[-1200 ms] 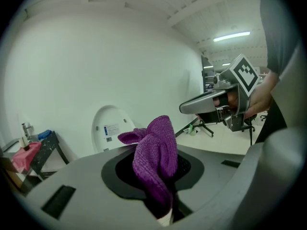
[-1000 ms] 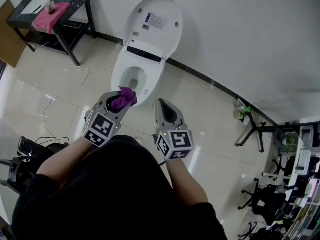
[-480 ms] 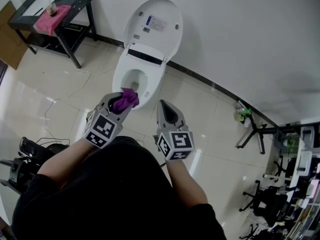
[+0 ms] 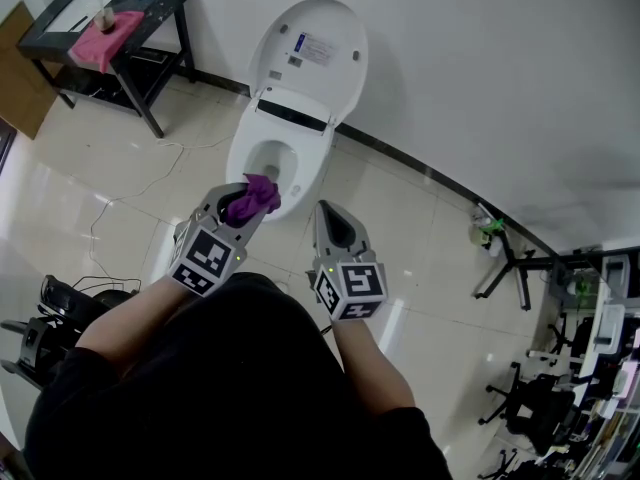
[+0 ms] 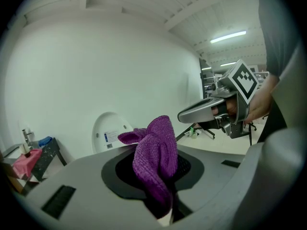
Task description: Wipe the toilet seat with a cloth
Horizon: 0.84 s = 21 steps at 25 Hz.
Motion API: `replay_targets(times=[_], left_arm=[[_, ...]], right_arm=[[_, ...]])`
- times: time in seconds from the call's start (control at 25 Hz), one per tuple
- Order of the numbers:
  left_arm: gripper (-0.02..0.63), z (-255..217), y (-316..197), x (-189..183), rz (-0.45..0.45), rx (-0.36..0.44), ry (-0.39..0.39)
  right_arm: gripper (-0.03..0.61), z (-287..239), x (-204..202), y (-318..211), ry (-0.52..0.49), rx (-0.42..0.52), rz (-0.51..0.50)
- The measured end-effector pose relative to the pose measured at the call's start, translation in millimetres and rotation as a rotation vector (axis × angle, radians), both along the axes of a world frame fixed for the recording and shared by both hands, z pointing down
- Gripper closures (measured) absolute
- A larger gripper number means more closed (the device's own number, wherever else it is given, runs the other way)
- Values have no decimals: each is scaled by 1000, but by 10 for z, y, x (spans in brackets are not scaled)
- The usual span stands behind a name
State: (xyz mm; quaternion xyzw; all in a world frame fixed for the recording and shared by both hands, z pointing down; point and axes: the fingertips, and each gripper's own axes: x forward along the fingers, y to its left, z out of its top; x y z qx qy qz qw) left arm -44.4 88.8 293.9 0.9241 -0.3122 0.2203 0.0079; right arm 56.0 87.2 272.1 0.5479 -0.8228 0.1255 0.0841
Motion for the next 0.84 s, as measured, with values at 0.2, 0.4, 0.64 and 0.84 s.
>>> replay_targets(times=[0.2, 0.4, 0.64, 0.84], left_arm=[[514, -17, -16, 28, 6, 5, 1], [514, -29, -31, 28, 4, 9, 1], [514, -18, -16, 39, 10, 10, 1], [514, -6, -11, 39, 1, 4, 0]], right_arm=[[565, 0, 15, -17, 3, -2, 0], [565, 1, 16, -18, 4, -3, 1], [565, 15, 10, -6, 5, -2, 0], [565, 7, 24, -2, 7, -3, -1]])
